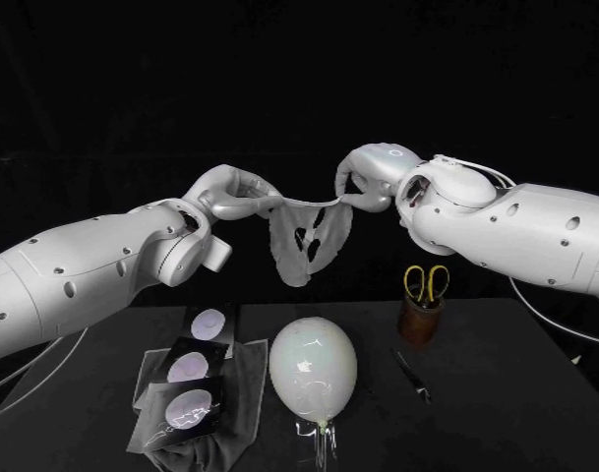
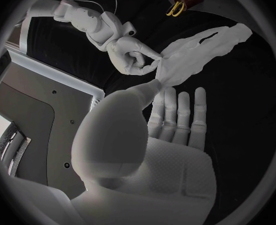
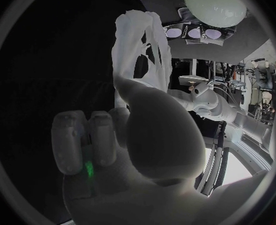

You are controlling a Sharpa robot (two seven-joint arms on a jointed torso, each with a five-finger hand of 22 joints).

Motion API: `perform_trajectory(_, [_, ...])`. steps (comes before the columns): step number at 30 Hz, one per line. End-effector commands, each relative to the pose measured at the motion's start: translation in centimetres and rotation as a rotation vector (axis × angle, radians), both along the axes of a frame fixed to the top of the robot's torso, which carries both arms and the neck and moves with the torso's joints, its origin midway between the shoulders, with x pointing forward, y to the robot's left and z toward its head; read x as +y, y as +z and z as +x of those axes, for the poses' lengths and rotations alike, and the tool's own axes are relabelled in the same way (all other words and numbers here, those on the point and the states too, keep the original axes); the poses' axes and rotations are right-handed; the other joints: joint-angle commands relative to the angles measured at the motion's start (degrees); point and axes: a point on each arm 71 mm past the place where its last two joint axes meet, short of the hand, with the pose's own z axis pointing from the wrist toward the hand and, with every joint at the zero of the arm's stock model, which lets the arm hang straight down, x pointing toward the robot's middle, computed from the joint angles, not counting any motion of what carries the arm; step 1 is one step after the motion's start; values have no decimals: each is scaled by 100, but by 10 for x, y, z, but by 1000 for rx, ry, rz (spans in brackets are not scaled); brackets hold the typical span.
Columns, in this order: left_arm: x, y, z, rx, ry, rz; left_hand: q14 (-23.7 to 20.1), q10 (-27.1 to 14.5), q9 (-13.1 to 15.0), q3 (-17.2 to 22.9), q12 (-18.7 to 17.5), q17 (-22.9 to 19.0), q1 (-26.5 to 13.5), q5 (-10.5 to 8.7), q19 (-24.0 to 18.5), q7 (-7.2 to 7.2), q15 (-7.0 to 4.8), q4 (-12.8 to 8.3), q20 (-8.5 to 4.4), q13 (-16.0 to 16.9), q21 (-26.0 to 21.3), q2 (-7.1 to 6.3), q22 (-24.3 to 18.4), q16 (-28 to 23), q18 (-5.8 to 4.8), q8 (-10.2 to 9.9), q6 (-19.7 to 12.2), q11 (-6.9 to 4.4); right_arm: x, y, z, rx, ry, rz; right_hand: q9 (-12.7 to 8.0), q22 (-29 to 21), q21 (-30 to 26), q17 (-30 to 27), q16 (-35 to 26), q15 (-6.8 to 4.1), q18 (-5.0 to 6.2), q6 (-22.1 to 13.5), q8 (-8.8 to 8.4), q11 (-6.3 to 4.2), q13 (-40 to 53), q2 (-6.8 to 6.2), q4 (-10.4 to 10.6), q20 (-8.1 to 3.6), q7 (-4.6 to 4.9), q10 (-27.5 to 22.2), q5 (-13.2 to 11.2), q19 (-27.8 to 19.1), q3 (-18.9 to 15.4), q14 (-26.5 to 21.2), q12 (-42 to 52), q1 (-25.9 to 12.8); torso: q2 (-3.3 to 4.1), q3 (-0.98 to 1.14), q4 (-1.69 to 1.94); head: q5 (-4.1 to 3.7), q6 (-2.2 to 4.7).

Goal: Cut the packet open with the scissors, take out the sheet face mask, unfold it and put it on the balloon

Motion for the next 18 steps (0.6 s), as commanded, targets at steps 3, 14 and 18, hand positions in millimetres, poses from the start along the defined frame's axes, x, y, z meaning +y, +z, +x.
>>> perform_trajectory(3, [9,1,-6,90,29,-92,42,233,404,68,-370,-208,-52,32,-118,78,-69,-28,33,-335,22,63,16,-149,31,43,-35,-5,11,-3,-3,-84,70,24,0,1508,41,1509,24,-32,-80,44,25,-126,1000,-5,5,-21,-2,297,17,611,31,601,-3,-39,-8,10,3,-1,10])
perform_trajectory(14, [33,1,-30,164,-3,-141,801,1590,622,207,-2070,-947,-131,3,-5,191,-149,-67,73,-1483,95,62,37,-894,244,68,-124,-134,27,-24,2,-86,120,89,-4,1508,41,1509,24,-35,-80,40,23,-128,989,-5,2,-22,-2,289,18,611,51,601,-18,-35,-8,-2,23,38,-76])
perform_trajectory(18, [45,-2,-44,211,-32,-136,1448,2229,713,151,-2813,-1295,-118,15,310,188,-235,-132,-14,-1829,256,94,81,-1342,319,47,-135,-178,35,-37,3,-61,134,135,-5,1508,41,1509,24,-36,-80,38,22,-129,990,-6,1,-23,-1,290,18,611,57,601,-17,-34,-8,-4,29,71,-145])
